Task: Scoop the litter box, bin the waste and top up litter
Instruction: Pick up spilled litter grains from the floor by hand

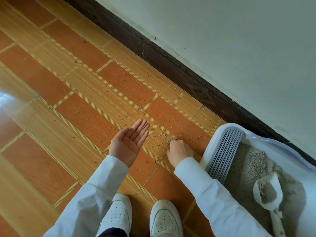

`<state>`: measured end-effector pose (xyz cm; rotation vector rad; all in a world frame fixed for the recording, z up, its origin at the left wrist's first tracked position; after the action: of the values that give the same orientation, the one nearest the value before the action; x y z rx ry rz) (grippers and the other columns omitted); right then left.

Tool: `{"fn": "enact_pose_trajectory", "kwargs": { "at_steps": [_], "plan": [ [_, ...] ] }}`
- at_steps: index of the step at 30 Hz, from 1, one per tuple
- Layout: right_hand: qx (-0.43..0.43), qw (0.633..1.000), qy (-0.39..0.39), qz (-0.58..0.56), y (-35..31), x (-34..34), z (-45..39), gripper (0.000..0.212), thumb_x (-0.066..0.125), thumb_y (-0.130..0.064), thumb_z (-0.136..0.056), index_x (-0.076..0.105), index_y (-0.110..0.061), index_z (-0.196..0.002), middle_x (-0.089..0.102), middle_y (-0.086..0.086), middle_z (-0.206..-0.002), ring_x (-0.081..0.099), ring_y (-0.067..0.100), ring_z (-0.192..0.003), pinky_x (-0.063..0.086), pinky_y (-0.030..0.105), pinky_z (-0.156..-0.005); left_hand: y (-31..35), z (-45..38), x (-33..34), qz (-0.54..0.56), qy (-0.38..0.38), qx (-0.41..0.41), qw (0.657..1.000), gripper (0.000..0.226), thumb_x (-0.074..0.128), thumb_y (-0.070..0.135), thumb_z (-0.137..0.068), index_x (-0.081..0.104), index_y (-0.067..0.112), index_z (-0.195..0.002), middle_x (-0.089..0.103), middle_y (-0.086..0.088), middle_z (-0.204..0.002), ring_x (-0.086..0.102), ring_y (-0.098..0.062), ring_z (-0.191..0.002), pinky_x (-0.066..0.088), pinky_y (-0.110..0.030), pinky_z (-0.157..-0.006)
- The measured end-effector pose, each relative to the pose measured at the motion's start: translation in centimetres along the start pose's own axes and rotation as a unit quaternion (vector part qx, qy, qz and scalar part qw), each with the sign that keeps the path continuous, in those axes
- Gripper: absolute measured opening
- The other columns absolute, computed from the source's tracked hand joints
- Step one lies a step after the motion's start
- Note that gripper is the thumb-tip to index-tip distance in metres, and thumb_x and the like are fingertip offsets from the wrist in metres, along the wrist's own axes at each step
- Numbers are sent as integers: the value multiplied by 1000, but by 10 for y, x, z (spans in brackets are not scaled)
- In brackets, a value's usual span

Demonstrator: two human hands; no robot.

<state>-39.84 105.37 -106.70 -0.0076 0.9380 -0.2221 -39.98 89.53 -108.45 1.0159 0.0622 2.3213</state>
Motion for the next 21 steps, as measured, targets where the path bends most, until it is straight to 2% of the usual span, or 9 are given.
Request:
{"fn": "enact_pose_trajectory", "kwargs": {
  "at_steps": [1, 3, 7, 10, 12, 14, 17, 19, 21],
  "plan": [
    [-24, 999, 23, -32, -8, -9, 5, 18, 48, -21, -99, 60, -9, -103, 65, 7, -93, 64, 23, -83, 46, 28, -60, 0, 0, 4, -25, -27, -8, 999, 43, 29, 18, -99, 58, -5, -119, 60, -19, -127, 57, -32, -119, 42, -42, -102],
    [-92, 989, 71, -92, -33, -29, 18, 17, 48, -25, -98, 56, -12, -94, 60, 3, -83, 60, 20, -73, 48, 28, -58, 3, 3, -2, -43, -7, -3, 999, 43, 31, 17, -97, 59, -6, -122, 61, -19, -126, 58, -31, -118, 44, -43, -100],
    [-201, 961, 117, -152, -89, -51, 43, 17, 49, -29, -97, 46, -18, -83, 56, -3, -77, 52, 14, -67, 37, 22, -55, 7, 10, -10, -76, 1, -19, 997, 42, 31, 20, -97, 59, 0, -122, 64, -13, -123, 63, -23, -109, 55, -33, -88],
    [-231, 949, 126, -173, -111, -49, 45, 13, 48, -32, -97, 50, -20, -91, 62, -1, -88, 55, 13, -77, 47, 25, -63, 1, 13, -11, -88, -11, -26, 996, 39, 35, 21, -96, 69, 5, -104, 71, -9, -104, 67, -20, -88, 56, -30, -74],
    [-236, 940, 148, -198, -109, -51, 43, 15, 48, -33, -98, 52, -20, -92, 61, -4, -84, 56, 11, -75, 49, 23, -62, 4, 14, -9, -83, -4, -21, 996, 41, 36, 18, -96, 74, 5, -87, 71, -10, -91, 68, -20, -77, 57, -30, -69],
    [-206, 939, 180, -207, -92, -55, 34, 22, 43, -35, -99, 50, -18, -88, 56, -6, -76, 53, 10, -66, 47, 24, -55, 12, 9, -9, -53, -13, -14, 998, 44, 33, 14, -96, 74, -1, -94, 71, -15, -99, 70, -25, -90, 58, -34, -79],
    [-87, 967, 183, -154, -44, -43, 10, 33, 31, -41, -101, 49, -15, -93, 57, -1, -77, 56, 15, -66, 51, 29, -57, 26, 2, -4, 7, -31, -20, 999, 40, 30, 12, -96, 63, -7, -111, 64, -20, -120, 61, -31, -113, 49, -42, -95],
    [17, 988, 134, -74, -12, -21, -5, 41, 25, -46, -101, 48, -12, -107, 63, 5, -91, 62, 19, -77, 52, 29, -63, 38, -5, -3, 24, -35, -12, 999, 40, 30, 11, -95, 63, -7, -110, 63, -20, -122, 60, -32, -115, 48, -43, -96],
    [96, 992, 76, 4, 7, 3, -14, 50, 23, -50, -100, 40, -10, -122, 60, 11, -111, 62, 24, -93, 48, 31, -71, 47, -10, -1, 28, -45, -9, 999, 40, 32, 11, -94, 65, -7, -109, 62, -20, -124, 59, -32, -116, 48, -41, -96]
  ]
}}
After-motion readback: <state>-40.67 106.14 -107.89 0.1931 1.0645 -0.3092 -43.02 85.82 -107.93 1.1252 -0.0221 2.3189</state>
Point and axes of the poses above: each hand's wrist, its own z-axis away from the middle knuckle, its own x-axis out of the palm, y = z × x, the point moved 9 cm from there along -z, towards the middle knuckle
